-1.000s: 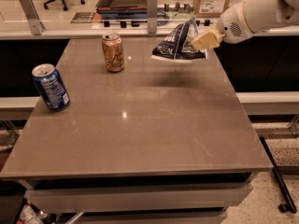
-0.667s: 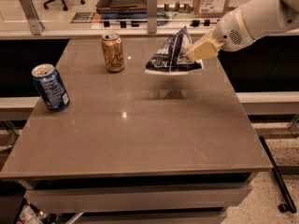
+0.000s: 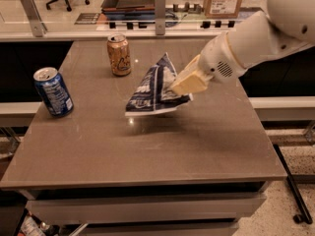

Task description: Move blue chip bag near pepsi can

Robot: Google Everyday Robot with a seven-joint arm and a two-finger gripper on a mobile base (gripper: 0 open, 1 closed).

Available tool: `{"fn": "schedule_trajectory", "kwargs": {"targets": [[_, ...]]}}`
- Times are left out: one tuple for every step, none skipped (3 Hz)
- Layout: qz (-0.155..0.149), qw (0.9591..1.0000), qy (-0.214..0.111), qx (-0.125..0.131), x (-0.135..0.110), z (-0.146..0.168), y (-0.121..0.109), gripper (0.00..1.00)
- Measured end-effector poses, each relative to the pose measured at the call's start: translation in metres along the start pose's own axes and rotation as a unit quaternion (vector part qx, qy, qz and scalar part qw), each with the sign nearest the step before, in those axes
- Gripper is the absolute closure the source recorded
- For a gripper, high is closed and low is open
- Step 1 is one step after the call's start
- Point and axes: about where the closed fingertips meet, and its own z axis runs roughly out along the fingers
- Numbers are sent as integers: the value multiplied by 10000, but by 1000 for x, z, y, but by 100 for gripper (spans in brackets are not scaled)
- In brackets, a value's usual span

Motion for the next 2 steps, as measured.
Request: {"fn": "schedule_trajectory", "kwargs": {"targets": [[-288,9992,129,-236,-14,28,52,100],[-639,9968,201,-444,-31,50,89,100]]}}
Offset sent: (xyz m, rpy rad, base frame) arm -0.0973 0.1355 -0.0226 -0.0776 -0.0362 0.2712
